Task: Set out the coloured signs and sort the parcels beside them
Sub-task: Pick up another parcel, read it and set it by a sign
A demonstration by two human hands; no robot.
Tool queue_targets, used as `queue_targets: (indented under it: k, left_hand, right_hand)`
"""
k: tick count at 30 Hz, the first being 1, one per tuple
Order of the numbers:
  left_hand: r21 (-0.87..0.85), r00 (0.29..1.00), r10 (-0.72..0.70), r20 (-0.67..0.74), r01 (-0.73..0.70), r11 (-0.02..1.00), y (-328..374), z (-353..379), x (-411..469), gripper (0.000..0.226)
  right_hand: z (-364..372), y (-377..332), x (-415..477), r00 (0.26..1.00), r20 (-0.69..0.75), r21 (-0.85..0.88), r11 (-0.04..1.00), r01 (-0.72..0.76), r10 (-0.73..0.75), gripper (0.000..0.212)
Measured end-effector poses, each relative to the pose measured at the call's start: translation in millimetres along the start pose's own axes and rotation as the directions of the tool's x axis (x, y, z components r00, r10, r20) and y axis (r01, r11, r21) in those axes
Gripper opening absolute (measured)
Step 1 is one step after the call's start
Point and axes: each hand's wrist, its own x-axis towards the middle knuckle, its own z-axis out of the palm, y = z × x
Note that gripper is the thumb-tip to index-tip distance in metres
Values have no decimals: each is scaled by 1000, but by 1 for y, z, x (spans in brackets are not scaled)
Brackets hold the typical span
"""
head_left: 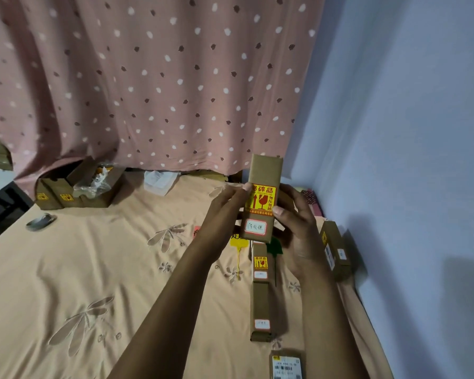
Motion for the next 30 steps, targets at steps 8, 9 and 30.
queue_targets:
  k: [8, 9, 30]
  left_hand:
    - [-12, 999, -18, -35, 18, 1000, 3, 4, 1, 33]
    - [-13, 999, -16, -41, 16, 1000, 2, 2, 1, 34]
    - [-195, 968, -238, 81, 249, 949, 4, -17, 25, 43]
  right_hand:
    - [-1, 2, 2, 1000, -1, -2, 1000, 10, -10, 55]
    - [-1, 2, 2, 1000, -9, -9, 1000, 7, -7, 55]
    - [4, 6, 23, 999, -21, -117, 993, 28, -30, 53]
